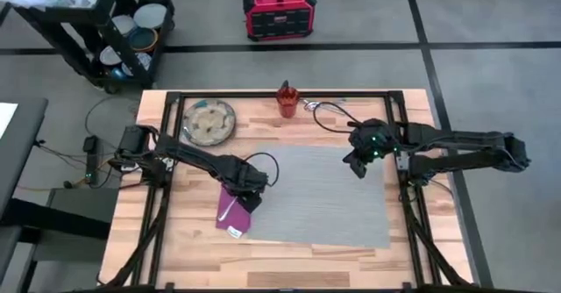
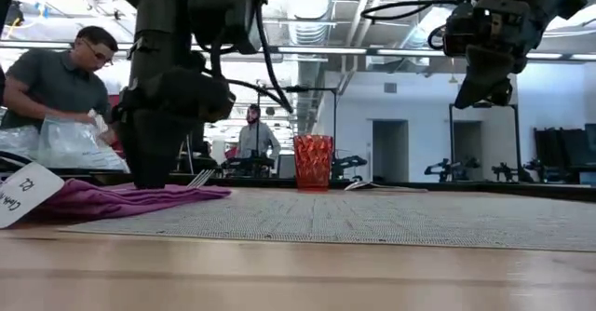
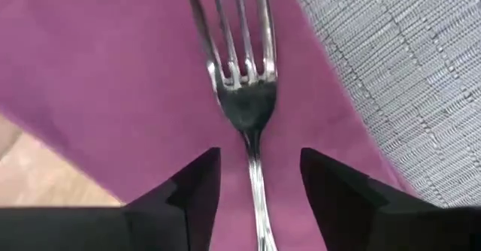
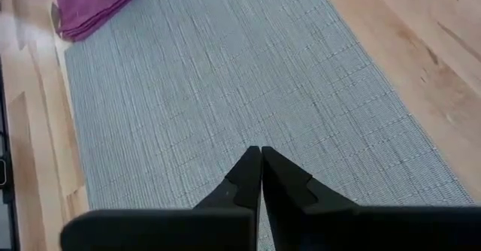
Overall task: Set table place
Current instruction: Put the fork on top of the purple table napkin
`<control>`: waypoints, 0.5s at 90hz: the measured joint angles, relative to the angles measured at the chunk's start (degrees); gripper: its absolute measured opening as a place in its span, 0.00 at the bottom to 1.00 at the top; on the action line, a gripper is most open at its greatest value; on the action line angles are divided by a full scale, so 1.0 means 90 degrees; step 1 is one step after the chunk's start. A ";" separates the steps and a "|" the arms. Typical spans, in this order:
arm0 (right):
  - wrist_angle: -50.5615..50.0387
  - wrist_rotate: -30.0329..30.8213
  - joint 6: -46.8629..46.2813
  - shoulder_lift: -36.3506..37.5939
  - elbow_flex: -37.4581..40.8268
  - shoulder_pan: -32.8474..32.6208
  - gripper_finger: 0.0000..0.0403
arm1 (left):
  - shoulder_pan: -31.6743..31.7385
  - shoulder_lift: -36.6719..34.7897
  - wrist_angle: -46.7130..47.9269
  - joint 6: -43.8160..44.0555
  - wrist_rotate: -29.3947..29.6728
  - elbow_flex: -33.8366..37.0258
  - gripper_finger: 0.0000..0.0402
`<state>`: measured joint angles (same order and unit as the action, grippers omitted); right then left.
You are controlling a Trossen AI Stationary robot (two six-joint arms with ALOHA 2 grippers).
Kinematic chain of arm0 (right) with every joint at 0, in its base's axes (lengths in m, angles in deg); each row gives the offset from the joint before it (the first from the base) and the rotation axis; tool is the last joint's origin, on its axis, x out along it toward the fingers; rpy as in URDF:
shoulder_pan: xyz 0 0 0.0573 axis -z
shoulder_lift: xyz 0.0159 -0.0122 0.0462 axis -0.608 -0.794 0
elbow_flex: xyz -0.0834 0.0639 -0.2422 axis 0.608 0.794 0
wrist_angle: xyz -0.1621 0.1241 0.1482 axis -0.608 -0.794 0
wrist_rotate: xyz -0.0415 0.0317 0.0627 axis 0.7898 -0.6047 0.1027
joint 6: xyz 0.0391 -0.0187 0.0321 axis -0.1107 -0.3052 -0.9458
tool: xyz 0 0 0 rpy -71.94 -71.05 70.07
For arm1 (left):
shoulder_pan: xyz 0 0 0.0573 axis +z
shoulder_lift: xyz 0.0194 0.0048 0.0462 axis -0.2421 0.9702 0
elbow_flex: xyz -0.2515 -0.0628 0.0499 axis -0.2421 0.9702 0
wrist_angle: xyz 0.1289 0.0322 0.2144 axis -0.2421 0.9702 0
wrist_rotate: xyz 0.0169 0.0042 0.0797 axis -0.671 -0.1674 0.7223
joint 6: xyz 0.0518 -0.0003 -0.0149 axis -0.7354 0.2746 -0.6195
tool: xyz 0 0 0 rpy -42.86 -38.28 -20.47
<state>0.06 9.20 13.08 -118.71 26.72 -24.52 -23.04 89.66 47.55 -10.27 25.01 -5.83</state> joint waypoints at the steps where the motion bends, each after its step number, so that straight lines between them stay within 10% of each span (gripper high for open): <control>1: -0.0001 0.0000 0.0000 0.0000 0.0000 0.0000 0.00 | -0.0003 0.0000 -0.0018 0.0024 -0.0013 0.0024 0.38; 28: -0.0002 -0.0005 0.0017 0.0000 0.0000 0.0000 0.00 | -0.0006 -0.0015 -0.0252 0.0130 -0.0093 0.0204 0.04; 45: -0.0002 -0.0002 0.0036 0.0000 0.0000 0.0000 0.00 | -0.0006 -0.0035 -0.0276 0.0109 -0.0144 0.0207 0.01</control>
<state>0.04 9.17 13.41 -118.71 26.72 -24.51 -23.09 89.34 45.06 -9.29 23.71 -3.96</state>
